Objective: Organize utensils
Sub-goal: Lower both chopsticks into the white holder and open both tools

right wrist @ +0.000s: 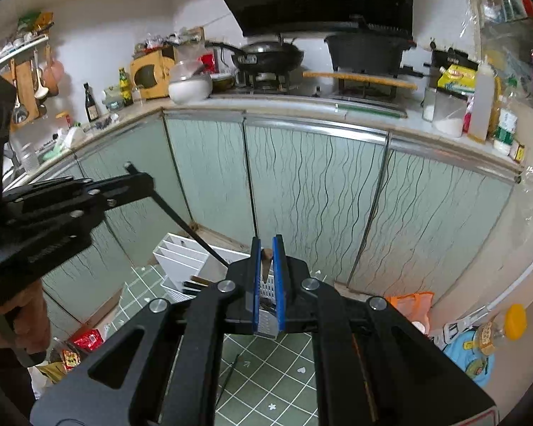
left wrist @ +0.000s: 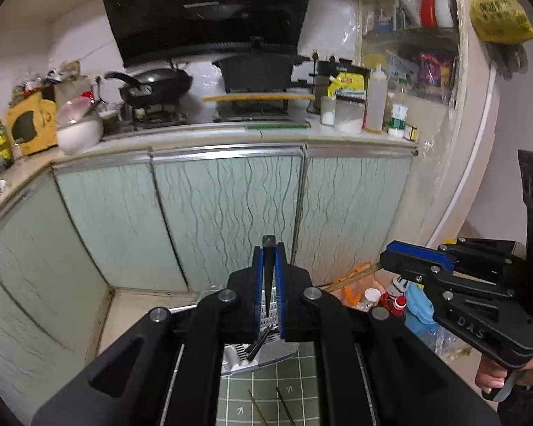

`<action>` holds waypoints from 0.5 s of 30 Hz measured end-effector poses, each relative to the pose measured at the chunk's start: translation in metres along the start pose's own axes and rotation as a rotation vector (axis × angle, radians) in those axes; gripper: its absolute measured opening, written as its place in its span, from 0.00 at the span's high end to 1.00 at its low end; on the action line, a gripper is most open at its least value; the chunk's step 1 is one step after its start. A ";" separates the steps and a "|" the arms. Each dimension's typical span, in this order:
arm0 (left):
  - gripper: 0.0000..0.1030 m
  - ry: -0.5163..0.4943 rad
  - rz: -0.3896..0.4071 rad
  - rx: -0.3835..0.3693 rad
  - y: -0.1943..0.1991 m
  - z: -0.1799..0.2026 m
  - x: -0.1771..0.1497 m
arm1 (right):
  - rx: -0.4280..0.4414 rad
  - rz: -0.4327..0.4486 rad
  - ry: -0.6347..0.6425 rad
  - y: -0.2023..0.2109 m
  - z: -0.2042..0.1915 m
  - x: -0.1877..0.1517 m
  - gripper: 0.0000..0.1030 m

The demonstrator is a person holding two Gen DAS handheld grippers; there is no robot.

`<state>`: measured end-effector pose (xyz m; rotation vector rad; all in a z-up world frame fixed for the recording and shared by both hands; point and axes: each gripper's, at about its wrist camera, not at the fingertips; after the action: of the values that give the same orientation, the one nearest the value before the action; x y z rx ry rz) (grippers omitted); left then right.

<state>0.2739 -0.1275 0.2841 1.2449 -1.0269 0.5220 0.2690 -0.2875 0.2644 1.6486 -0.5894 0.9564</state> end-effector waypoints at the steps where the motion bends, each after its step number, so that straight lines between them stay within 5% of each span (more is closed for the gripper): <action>1: 0.93 -0.002 -0.007 0.004 -0.012 0.000 -0.005 | 0.002 -0.005 -0.002 -0.005 0.002 -0.002 0.94; 15: 0.93 0.009 -0.091 -0.009 -0.084 -0.004 -0.049 | 0.026 -0.087 -0.033 -0.079 0.022 -0.038 0.94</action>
<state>0.3198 -0.1381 0.1987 1.2737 -0.9596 0.4518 0.3155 -0.2890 0.1871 1.7025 -0.5248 0.8785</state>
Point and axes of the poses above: each gripper's, at about its wrist camera, not at the fingertips, and y roughly against the way its jaws point, z to its right, x to its top, and after that the axes turned 4 degrees about x, right-handed
